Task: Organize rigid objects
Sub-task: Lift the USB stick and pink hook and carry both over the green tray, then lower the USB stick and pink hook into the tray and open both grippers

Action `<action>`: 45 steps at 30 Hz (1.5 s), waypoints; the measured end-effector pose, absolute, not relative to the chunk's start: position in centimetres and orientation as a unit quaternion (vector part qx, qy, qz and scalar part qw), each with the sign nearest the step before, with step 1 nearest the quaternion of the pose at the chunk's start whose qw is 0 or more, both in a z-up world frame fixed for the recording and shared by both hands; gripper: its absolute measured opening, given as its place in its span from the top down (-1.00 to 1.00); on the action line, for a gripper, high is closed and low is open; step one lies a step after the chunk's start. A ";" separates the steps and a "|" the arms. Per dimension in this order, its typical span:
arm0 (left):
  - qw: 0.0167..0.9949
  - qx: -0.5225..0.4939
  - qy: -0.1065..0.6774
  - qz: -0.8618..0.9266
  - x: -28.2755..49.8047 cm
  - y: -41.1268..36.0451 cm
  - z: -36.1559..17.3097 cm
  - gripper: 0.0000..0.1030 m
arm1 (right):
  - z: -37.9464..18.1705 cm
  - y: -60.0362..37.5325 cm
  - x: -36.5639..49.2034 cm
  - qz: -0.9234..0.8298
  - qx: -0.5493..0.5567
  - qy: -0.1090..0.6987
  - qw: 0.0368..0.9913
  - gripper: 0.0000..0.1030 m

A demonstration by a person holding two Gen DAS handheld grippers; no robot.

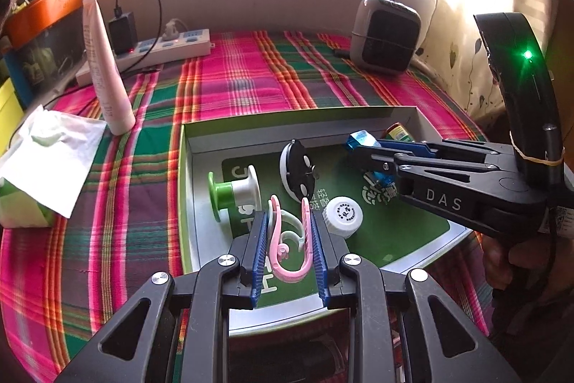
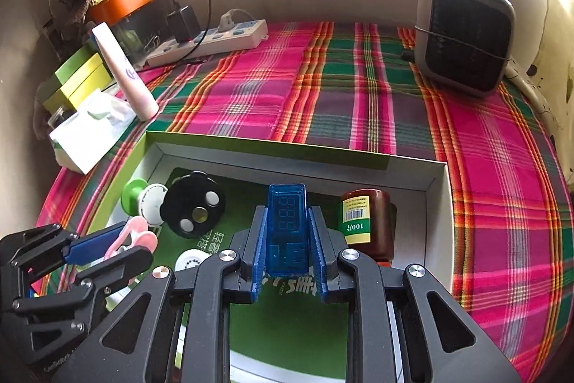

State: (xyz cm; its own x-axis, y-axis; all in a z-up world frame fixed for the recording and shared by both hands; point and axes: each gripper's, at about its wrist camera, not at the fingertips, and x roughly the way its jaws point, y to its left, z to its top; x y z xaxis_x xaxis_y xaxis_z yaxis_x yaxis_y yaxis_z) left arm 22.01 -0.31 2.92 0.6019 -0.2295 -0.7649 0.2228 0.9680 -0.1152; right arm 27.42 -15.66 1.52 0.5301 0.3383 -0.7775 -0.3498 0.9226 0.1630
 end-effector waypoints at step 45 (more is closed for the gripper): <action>0.893 0.000 0.439 -0.103 22.4 -0.1 1.8 0.31 | 1.3 -15.2 27.0 0.183 -0.014 0.428 0.885 0.47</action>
State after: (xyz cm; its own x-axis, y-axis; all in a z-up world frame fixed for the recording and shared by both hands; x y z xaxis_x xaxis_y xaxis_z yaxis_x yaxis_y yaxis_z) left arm 22.42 -0.15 1.82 0.5931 -0.1831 -0.7840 0.1831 0.9790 -0.0901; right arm 26.98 -15.22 1.34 0.5663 0.3131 -0.7624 -0.3363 0.9323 0.1332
